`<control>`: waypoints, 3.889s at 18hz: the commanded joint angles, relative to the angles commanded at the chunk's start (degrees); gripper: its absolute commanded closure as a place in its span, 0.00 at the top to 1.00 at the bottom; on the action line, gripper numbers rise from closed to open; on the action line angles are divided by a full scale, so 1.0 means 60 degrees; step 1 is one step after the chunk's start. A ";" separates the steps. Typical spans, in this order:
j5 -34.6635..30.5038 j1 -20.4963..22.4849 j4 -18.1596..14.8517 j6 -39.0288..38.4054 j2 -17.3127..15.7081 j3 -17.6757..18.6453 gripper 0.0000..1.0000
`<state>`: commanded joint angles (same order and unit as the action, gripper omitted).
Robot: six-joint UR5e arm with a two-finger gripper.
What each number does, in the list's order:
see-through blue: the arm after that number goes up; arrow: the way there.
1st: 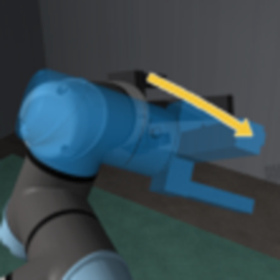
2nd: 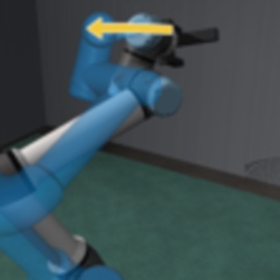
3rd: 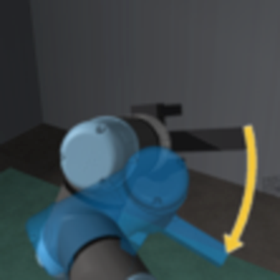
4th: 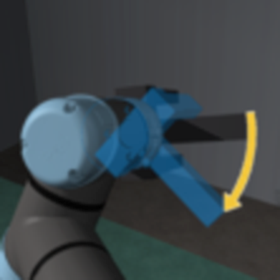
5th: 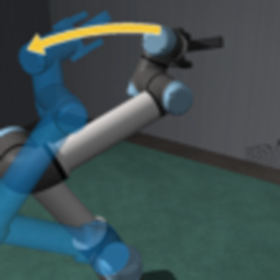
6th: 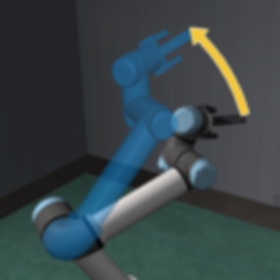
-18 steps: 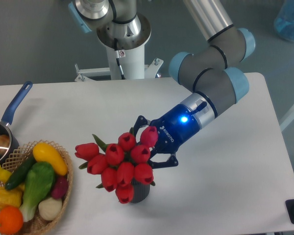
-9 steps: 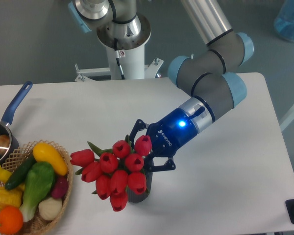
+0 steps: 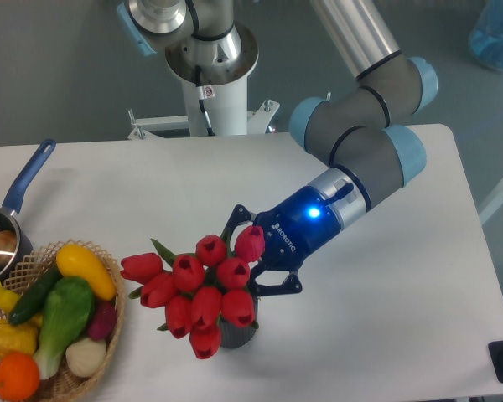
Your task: Insert the flowers into the vase
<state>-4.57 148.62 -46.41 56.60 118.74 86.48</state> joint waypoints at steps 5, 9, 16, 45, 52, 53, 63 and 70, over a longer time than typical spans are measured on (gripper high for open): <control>0.0000 -0.0044 0.0015 0.0000 0.0132 -0.0059 0.07; 0.0000 -0.0058 0.0029 0.0015 0.0264 -0.0044 0.07; 0.0293 -0.0029 0.0059 0.1463 0.0630 0.0673 0.11; 0.0161 0.0293 0.0103 0.3193 0.0630 0.2168 0.94; 0.0132 0.0439 0.0088 0.3208 0.0469 0.2300 0.95; 0.0117 0.0439 0.0088 0.3223 0.0469 0.2314 0.95; -0.1564 0.0893 0.0088 0.3281 0.0411 0.2432 1.00; -0.2812 0.1522 0.0029 0.3179 -0.0131 0.2593 1.00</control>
